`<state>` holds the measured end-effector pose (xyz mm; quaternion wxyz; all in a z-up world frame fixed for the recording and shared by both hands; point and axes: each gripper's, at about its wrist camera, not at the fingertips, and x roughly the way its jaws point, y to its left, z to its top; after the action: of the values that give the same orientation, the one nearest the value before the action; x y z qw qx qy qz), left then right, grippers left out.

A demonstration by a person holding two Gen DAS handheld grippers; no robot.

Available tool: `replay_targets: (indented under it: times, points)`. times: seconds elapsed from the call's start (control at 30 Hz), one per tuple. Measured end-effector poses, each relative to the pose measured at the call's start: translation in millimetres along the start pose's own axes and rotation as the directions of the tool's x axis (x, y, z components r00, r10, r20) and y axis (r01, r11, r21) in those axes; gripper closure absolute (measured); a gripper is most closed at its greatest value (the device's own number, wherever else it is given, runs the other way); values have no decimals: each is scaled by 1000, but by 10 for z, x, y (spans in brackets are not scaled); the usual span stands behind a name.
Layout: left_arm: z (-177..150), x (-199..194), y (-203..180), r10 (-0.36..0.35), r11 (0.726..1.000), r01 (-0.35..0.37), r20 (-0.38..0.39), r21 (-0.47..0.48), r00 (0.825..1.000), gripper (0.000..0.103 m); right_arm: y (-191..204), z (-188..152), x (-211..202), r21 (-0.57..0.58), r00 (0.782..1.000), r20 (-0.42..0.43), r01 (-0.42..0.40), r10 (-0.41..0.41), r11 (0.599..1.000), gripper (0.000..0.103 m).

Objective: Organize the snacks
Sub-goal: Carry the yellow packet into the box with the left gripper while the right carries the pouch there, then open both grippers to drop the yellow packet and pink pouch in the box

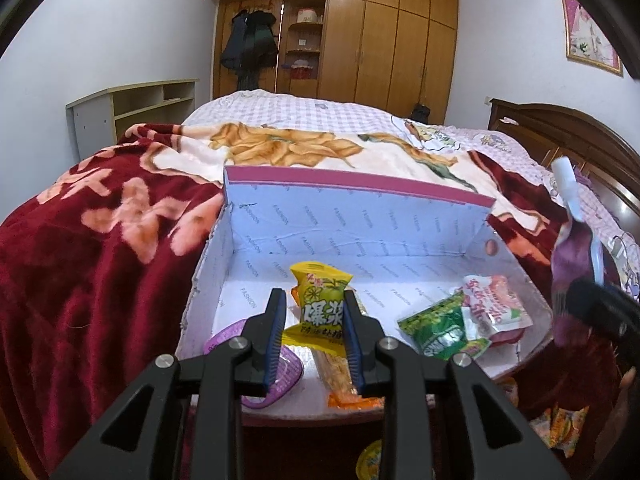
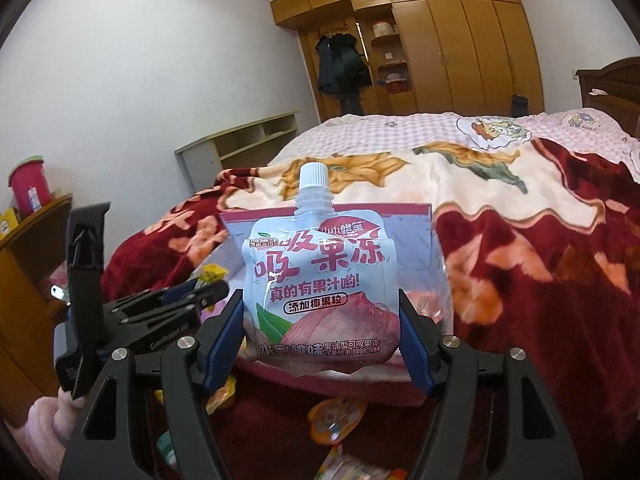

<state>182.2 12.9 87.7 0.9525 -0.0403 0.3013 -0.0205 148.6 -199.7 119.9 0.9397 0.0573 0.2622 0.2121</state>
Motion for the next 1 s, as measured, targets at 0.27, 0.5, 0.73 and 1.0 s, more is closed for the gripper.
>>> replay_targets:
  times: [0.27, 0.5, 0.73, 1.0]
  points:
    - [-20, 172, 11, 15, 1000, -15, -26, 7, 1000, 75, -103, 91, 285, -11, 998, -51, 31, -32, 999, 33]
    - [-60, 257, 50, 18, 1000, -18, -54, -7, 998, 74, -210, 127, 549, -10, 993, -107, 55, -56, 998, 33]
    - [-68, 269, 46, 20, 1000, -21, -66, -14, 998, 71, -263, 86, 780, -24, 981, -171, 88, -91, 996, 32]
    - [-52, 232, -16, 28, 999, -27, -41, 32, 999, 55, -256, 107, 756, -28, 986, -132, 102, -105, 994, 28]
